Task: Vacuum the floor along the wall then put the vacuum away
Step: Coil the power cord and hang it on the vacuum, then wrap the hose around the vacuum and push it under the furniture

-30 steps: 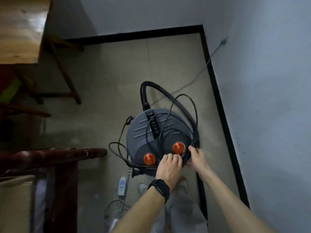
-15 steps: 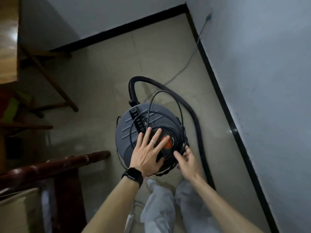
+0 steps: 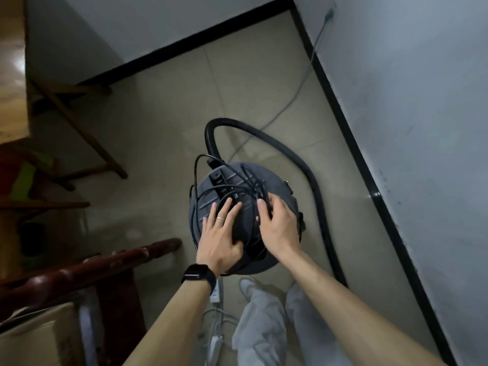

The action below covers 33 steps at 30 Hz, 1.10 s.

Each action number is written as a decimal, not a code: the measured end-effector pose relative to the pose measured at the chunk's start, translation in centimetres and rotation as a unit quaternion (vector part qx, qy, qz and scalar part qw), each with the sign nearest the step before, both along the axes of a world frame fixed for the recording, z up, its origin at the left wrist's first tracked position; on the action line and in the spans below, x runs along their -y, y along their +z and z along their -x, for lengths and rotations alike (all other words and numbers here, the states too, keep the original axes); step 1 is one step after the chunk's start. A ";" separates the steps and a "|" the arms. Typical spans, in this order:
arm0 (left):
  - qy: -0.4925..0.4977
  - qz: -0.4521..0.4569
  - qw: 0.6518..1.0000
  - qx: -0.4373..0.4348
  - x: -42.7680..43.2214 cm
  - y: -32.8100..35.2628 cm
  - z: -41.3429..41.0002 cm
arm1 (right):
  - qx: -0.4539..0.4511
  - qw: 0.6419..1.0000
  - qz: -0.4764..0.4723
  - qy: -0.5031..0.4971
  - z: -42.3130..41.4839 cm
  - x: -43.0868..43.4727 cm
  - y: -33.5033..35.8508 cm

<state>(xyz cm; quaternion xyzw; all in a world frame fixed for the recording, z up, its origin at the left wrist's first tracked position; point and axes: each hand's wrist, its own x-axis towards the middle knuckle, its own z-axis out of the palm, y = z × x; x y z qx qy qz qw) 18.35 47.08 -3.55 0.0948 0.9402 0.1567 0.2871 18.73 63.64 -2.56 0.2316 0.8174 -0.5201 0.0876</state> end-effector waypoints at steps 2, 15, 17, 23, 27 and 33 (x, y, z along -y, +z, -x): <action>0.008 -0.011 1.000 -0.002 -0.4 -0.2 1.2 | -0.020 1.000 0.019 0.001 2.3 0.7 1.0; 0.021 -0.036 0.992 -0.119 0.2 0.3 0.3 | 0.016 0.950 -0.225 0.216 -2.8 -1.6 -5.3; -0.007 -0.004 0.998 -0.061 -0.1 0.0 0.1 | 0.000 0.944 -0.249 0.218 -4.5 -1.9 -5.8; -0.090 0.070 0.990 -0.084 0.9 -0.9 -0.5 | 0.005 0.981 -0.149 0.121 -5.5 -1.3 -5.1; -0.083 0.071 0.983 -0.145 0.5 -0.2 -0.8 | 0.002 0.994 -0.090 0.067 -7.1 -1.1 -4.3; -0.036 0.031 0.976 -0.213 -2.7 1.8 -3.2 | 0.002 0.998 -0.059 0.009 -11.1 -3.4 -4.0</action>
